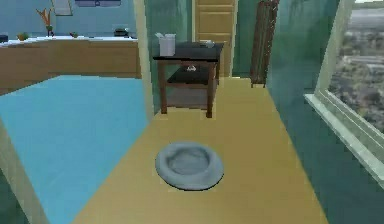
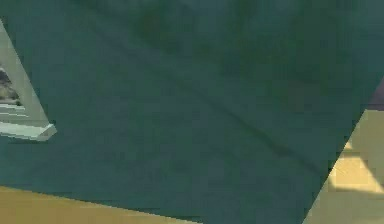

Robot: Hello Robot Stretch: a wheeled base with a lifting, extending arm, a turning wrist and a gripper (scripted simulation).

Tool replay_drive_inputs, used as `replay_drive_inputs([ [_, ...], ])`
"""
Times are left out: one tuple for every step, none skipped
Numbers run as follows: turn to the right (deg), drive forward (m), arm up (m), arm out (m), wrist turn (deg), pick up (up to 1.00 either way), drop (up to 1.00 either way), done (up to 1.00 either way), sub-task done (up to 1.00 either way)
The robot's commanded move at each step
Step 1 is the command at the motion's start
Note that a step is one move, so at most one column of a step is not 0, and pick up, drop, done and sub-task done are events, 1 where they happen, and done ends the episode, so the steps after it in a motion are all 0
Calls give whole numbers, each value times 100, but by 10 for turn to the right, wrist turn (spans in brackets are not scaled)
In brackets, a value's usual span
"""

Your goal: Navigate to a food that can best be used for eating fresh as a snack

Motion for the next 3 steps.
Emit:
replay_drive_inputs([
  [-270, 0, 0, 0, 0, 0, 0, 0, 0],
  [0, 100, 0, 0, 0, 0, 0, 0, 0],
  [0, 70, 0, 0, 0, 0, 0, 0, 0],
])
